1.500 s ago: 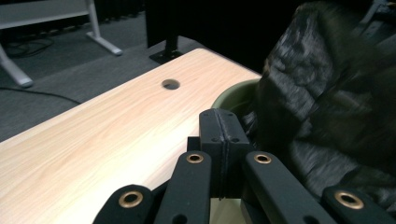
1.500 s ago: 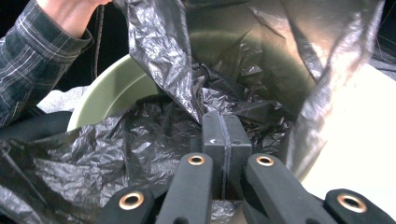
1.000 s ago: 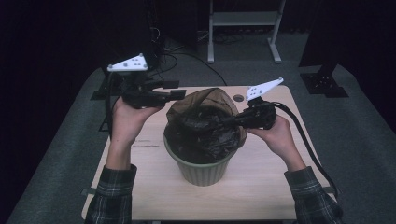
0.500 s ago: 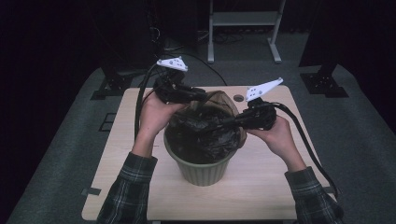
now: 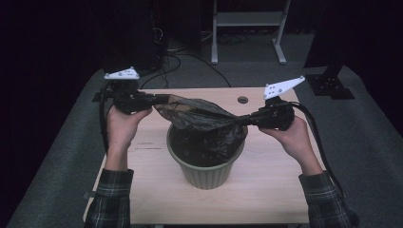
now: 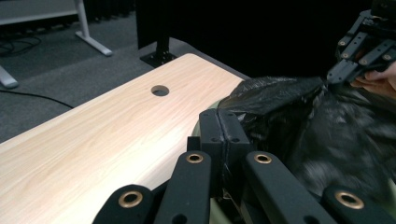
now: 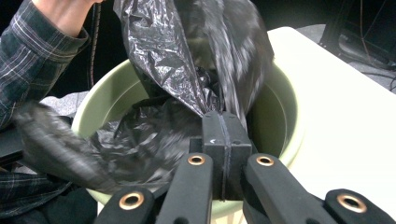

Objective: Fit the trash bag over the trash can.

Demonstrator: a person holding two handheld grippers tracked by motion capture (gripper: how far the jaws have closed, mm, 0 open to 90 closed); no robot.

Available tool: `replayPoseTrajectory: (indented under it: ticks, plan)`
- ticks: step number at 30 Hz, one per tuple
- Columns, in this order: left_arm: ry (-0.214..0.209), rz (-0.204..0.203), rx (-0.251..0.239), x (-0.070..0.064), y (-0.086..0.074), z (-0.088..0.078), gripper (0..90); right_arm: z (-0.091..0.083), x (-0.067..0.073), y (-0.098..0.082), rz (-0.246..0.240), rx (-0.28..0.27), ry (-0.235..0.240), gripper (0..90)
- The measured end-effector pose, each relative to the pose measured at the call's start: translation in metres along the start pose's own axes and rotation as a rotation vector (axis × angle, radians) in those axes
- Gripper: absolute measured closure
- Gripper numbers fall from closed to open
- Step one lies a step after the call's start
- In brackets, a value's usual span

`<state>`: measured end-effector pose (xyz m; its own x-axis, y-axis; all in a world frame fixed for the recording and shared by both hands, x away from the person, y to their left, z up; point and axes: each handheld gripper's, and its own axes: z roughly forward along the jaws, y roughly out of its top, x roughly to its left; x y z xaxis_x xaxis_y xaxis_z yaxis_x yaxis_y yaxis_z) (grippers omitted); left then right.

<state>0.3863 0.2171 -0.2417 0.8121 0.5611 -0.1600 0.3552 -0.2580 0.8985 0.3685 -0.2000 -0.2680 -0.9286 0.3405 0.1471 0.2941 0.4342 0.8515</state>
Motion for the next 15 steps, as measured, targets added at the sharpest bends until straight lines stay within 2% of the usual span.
replayPoseTrajectory:
  ticks: [6,7,8,10,11,15]
  plan:
    - [0.035,-0.018,-0.050,-0.001,-0.026,-0.038,89.9,-0.008,0.011,-0.004,-0.020,0.006,0.004,90.0]
    - [0.051,-0.021,-0.052,-0.001,-0.031,-0.042,89.9,-0.010,0.013,-0.005,-0.018,0.003,0.010,90.0]
    - [0.073,-0.022,-0.049,-0.001,-0.035,-0.047,89.9,-0.011,0.014,-0.006,-0.023,0.011,-0.003,90.0]
    - [0.082,-0.040,-0.064,0.001,-0.045,-0.056,89.9,-0.014,0.014,-0.009,-0.020,0.019,-0.020,90.0]
    - [0.080,-0.046,-0.065,0.001,-0.050,-0.058,89.8,-0.019,0.012,-0.014,-0.005,0.005,-0.029,90.0]
    - [0.035,-0.052,-0.073,-0.002,-0.062,-0.058,89.8,-0.020,0.011,-0.016,-0.001,-0.013,-0.023,89.9]
